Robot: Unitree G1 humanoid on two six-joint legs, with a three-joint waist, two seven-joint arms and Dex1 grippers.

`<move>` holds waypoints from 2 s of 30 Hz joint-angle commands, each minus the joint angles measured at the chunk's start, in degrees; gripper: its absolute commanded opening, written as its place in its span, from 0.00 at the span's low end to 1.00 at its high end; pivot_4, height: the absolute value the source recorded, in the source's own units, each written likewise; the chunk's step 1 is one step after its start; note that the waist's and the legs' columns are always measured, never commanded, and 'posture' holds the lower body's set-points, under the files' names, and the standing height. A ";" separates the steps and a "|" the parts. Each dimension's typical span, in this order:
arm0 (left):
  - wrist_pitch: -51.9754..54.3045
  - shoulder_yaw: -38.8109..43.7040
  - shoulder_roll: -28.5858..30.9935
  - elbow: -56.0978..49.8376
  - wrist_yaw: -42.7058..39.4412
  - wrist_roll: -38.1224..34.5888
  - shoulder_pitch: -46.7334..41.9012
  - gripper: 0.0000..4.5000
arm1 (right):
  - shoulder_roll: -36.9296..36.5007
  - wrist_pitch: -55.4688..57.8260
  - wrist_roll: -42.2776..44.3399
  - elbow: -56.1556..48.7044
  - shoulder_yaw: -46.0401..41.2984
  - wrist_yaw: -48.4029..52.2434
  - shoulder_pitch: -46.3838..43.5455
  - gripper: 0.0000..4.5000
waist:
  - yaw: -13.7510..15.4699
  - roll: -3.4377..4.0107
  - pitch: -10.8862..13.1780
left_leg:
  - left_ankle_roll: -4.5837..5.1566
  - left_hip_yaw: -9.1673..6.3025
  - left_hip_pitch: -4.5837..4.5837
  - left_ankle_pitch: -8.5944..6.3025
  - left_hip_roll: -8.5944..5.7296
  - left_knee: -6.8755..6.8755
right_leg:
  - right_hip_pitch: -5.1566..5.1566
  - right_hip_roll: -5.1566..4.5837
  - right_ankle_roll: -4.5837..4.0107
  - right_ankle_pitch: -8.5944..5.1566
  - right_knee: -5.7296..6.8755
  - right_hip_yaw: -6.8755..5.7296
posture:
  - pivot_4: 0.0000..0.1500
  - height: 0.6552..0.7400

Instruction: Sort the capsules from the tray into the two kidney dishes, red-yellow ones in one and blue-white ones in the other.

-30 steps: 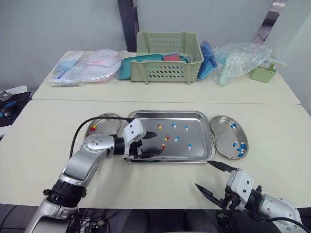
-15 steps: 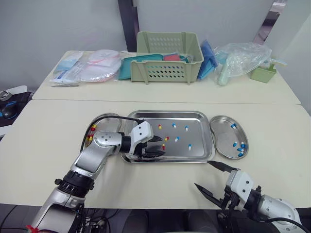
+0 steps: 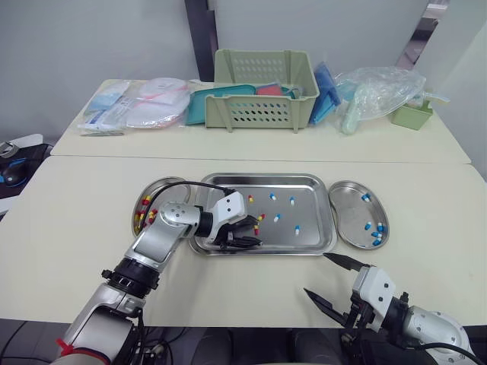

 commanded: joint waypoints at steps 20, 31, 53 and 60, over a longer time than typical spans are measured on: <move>1.08 4.10 0.42 -6.19 -0.35 -1.33 2.34 0.01 | -1.30 3.15 2.34 -4.79 -0.29 -0.82 -2.29 1.00 | -0.20 0.12 -0.11 | 0.00 0.00 0.00 0.00 0.00 0.00 | 0.00 0.00 0.00 0.00 0.01 0.01 | 1.00 1.00; 23.85 30.05 11.65 -26.78 7.92 -18.92 13.12 0.01 | -2.27 3.76 3.51 -2.80 2.10 2.23 -7.78 1.00 | -0.32 0.19 -0.11 | 0.01 -0.05 0.01 0.00 0.03 -0.02 | 0.00 0.00 0.00 0.00 0.01 0.00 | 1.00 1.00; 19.12 48.32 4.55 -22.94 27.65 -19.91 29.28 0.18 | -2.45 7.68 6.99 2.51 9.40 8.81 -24.51 1.00 | 0.03 0.11 -0.13 | 0.00 -0.08 0.00 0.00 0.04 -0.02 | -0.03 -0.03 0.00 0.00 0.00 -0.03 | 1.00 1.00; 18.62 49.20 5.15 -21.00 27.74 -22.70 28.17 0.38 | -2.11 8.89 7.17 1.49 9.56 8.09 -24.43 1.00 | -0.01 0.11 -0.13 | 0.00 -0.07 0.00 0.00 0.03 -0.02 | -0.03 -0.03 0.00 0.00 0.00 -0.03 | 1.00 1.00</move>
